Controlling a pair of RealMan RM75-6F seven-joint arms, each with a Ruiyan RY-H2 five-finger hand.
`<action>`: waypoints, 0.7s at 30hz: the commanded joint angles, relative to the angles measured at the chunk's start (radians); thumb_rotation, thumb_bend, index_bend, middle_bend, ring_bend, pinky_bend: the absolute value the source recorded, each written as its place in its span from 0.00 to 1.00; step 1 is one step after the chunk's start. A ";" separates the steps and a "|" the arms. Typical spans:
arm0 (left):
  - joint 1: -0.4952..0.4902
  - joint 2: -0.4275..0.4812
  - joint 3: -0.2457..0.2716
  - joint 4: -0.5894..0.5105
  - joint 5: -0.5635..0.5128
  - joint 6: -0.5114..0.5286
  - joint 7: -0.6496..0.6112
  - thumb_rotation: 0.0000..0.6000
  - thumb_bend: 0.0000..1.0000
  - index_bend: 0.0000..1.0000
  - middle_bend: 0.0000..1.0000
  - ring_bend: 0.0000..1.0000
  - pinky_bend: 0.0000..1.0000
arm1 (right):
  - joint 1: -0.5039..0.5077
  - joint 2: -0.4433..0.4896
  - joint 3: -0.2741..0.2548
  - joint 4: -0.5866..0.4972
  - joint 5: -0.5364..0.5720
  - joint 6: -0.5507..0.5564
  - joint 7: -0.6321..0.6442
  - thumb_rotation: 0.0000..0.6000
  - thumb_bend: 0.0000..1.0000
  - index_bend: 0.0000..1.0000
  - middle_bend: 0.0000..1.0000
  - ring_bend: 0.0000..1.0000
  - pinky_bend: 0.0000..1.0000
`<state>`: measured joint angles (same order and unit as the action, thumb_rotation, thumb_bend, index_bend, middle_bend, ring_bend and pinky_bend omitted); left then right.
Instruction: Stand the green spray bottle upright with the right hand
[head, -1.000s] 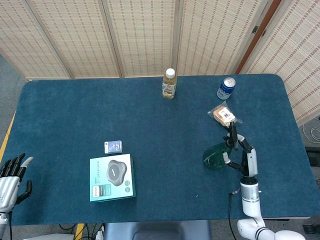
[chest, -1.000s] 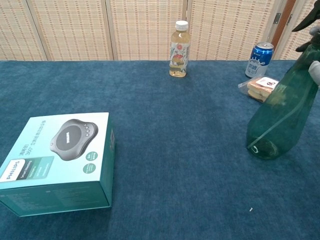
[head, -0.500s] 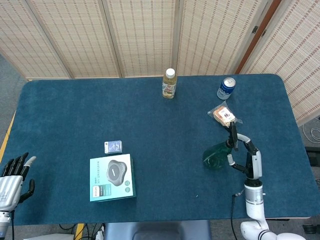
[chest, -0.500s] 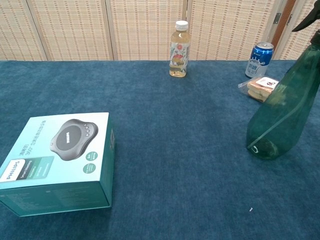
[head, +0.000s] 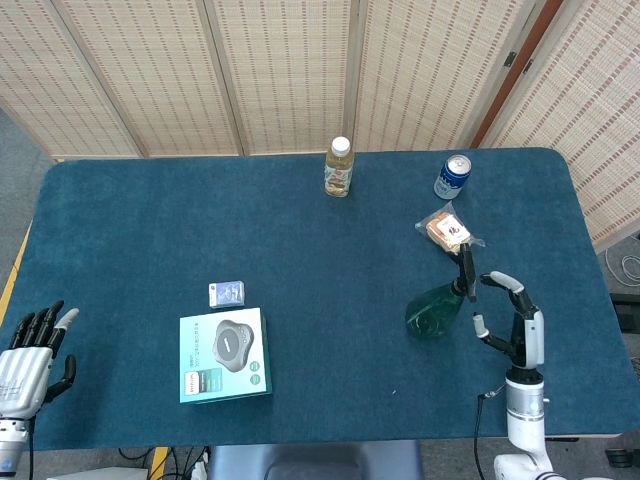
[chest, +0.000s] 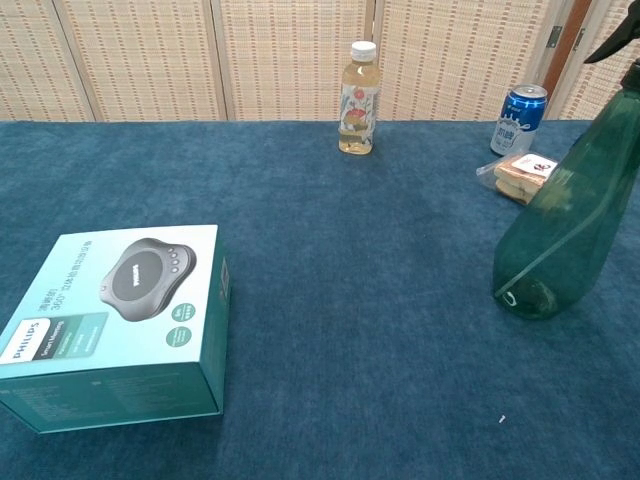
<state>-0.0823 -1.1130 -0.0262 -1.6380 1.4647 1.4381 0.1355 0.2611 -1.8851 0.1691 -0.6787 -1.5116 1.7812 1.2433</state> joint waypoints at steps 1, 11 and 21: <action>-0.008 0.014 -0.014 -0.015 0.005 0.009 -0.012 1.00 0.59 0.09 0.00 0.00 0.00 | -0.067 0.228 -0.055 -0.275 -0.028 -0.007 -0.277 1.00 0.25 0.27 0.32 0.31 0.32; -0.043 0.061 -0.038 -0.064 -0.002 -0.021 -0.043 1.00 0.59 0.09 0.00 0.00 0.00 | -0.158 0.740 -0.148 -0.887 0.031 -0.148 -0.972 1.00 0.26 0.27 0.32 0.30 0.32; -0.076 0.073 -0.051 -0.132 -0.044 -0.068 0.002 1.00 0.59 0.09 0.00 0.00 0.00 | -0.168 0.811 -0.206 -0.848 0.144 -0.341 -1.303 1.00 0.28 0.27 0.29 0.26 0.32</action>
<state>-0.1565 -1.0369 -0.0758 -1.7682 1.4237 1.3715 0.1353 0.1079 -1.0998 -0.0082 -1.5390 -1.3964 1.4849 -0.0114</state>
